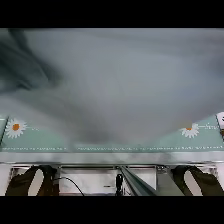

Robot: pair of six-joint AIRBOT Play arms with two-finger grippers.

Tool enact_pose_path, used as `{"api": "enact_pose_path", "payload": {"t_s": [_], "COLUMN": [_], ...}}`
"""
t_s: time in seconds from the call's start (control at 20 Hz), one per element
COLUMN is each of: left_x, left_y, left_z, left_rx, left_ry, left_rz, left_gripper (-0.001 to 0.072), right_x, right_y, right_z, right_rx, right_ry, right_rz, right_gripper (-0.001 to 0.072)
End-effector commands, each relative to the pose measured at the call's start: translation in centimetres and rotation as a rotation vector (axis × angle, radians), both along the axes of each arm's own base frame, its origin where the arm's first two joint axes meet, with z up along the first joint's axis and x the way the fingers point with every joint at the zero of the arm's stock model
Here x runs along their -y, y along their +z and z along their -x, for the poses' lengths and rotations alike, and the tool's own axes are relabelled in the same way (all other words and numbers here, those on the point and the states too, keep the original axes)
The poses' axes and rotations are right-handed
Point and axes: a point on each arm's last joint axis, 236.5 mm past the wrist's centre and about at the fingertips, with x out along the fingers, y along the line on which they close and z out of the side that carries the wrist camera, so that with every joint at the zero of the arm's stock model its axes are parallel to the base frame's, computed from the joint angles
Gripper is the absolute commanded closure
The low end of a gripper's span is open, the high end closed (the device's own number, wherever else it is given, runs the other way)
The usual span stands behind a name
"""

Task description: Fold the shirts.

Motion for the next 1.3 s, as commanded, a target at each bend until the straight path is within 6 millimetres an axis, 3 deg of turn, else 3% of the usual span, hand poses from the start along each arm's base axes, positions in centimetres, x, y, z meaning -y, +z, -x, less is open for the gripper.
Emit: {"api": "enact_pose_path", "payload": {"t_s": [0.0,0.1,0.3,0.55,0.75,0.85,1.05,1.25], "left_x": [-2.4,-0.8,0.7,2.1,3.5,4.2,4.7,4.6], "left_y": [-4.0,-8.6,-18.6,-31.1,-36.8,-39.5,-45.3,-49.6], "left_z": [2.8,1.0,-5.8,-16.0,-24.8,-28.0,-32.0,-33.9], "left_rx": [-0.115,-0.264,-0.480,-0.673,-0.713,-0.753,-0.859,-0.935], "left_ry": [0.050,-0.049,-0.079,-0.069,-0.060,-0.065,-0.033,0.006], "left_rz": [-0.068,-0.075,-0.039,0.007,0.066,0.089,0.150,0.268], "left_gripper": [0.0687,0.0686,0.0686,0.0686,0.0685,0.0685,0.0685,0.0686], "right_x": [0.9,1.1,-0.5,1.7,3.2,3.7,3.8,3.0], "right_y": [-2.2,-4.7,-13.6,-25.9,-32.6,-36.2,-42.2,-45.9], "right_z": [1.5,0.0,-5.6,-15.9,-25.2,-29.3,-35.2,-37.9], "right_rx": [-0.075,-0.163,-0.404,-0.582,-0.657,-0.712,-0.806,-0.846], "right_ry": [-0.051,-0.040,0.085,0.059,0.052,0.055,0.073,0.089], "right_rz": [0.005,-0.015,-0.108,-0.232,-0.324,-0.372,-0.471,-0.562], "right_gripper": [0.0689,0.0689,0.0689,0.0689,0.0689,0.0689,0.0689,0.0689]}}
